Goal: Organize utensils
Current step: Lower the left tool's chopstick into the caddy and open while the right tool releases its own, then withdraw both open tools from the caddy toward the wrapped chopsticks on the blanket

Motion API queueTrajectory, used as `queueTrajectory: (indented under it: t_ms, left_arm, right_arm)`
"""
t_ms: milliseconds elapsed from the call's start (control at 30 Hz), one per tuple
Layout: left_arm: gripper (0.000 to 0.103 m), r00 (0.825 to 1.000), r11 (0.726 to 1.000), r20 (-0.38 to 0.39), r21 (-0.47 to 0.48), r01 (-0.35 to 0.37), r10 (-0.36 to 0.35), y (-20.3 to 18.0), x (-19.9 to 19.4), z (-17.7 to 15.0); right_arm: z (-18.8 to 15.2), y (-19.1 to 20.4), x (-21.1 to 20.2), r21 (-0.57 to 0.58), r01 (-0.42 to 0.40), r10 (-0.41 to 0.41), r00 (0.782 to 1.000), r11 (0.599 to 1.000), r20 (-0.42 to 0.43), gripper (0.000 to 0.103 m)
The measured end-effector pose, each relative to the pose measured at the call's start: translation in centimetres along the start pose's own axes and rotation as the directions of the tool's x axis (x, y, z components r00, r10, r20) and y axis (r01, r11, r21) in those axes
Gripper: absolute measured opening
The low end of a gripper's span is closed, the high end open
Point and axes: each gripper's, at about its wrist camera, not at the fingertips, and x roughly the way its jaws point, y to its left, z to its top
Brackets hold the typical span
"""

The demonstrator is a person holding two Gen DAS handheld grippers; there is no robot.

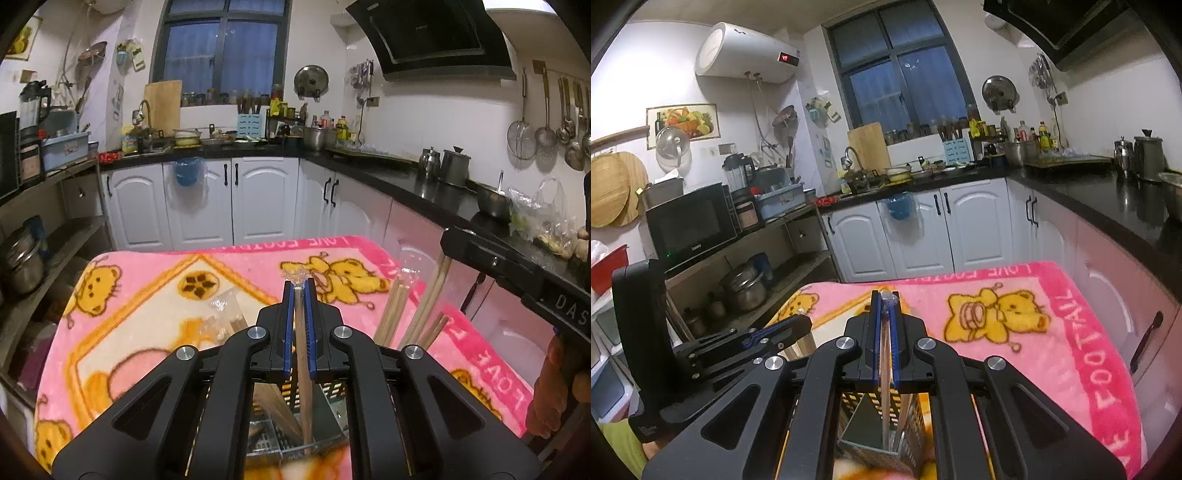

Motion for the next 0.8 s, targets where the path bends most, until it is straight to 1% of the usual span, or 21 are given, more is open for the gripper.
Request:
queueTrajectory:
  t_ms: [200, 300, 333, 400, 533, 567, 633, 667, 767, 800]
  left_arm:
    - [0.003, 1.0, 1.0, -0.013, 0.016, -0.003, 0.003, -0.4, -0.3, -0.5]
    - [0.003, 0.999, 1.0, -0.035, 0.006, 0.001, -0.001, -0.3, -0.4, -0.6]
    - [0.003, 0.999, 1.0, -0.039, 0.006, 0.0, 0.0, -0.3, -0.4, -0.6]
    - [0.003, 0.999, 1.0, -0.045, 0.007, -0.003, 0.004, -0.4, -0.5, -0.8]
    - [0.005, 0.998, 1.0, -0.063, 0.001, 0.001, -0.001, -0.4, -0.9, -1.1]
    - [0.006, 0.998, 1.0, -0.07, 0.004, 0.003, -0.003, -0.4, -1.1, -1.2]
    - [0.014, 0.997, 1.0, -0.074, 0.002, 0.004, -0.004, -0.4, -1.4, -1.3]
    - [0.02, 0.997, 1.0, -0.081, 0.004, 0.001, 0.0, -0.5, -1.6, -1.4]
    - [0.025, 0.996, 1.0, -0.089, -0.004, 0.009, -0.01, -0.5, -2.1, -1.5]
    - [0.031, 0.996, 1.0, -0.089, -0.002, 0.009, -0.009, -0.5, -2.3, -1.6]
  right_arm:
    - [-0.9, -0.6, -0.5, 0.011, 0.009, -0.008, 1.0, 1.0, -0.023, 0.005]
    - [-1.1, -0.7, -0.8, 0.013, 0.006, -0.005, 1.0, 1.0, -0.031, 0.006]
    - [-1.2, -0.8, -1.0, 0.014, 0.006, -0.006, 0.999, 1.0, -0.031, 0.007]
    - [-1.3, -1.0, -1.3, 0.016, 0.012, -0.012, 0.999, 1.0, -0.039, 0.016]
    - [-1.6, -1.3, -2.0, 0.014, 0.023, -0.022, 0.998, 1.0, -0.051, 0.022]
    - [-1.6, -1.3, -2.1, 0.014, 0.026, -0.025, 0.998, 1.0, -0.052, 0.024]
    - [-1.8, -1.4, -2.4, 0.013, 0.026, -0.025, 0.998, 1.0, -0.057, 0.027]
    - [-1.8, -1.3, -2.6, 0.011, 0.025, -0.024, 0.998, 1.0, -0.06, 0.03]
    - [-2.0, -1.1, -3.3, 0.001, 0.025, -0.024, 0.998, 1.0, -0.064, 0.035]
    - [-2.2, -1.1, -3.5, -0.002, 0.026, -0.026, 0.997, 1.0, -0.068, 0.037]
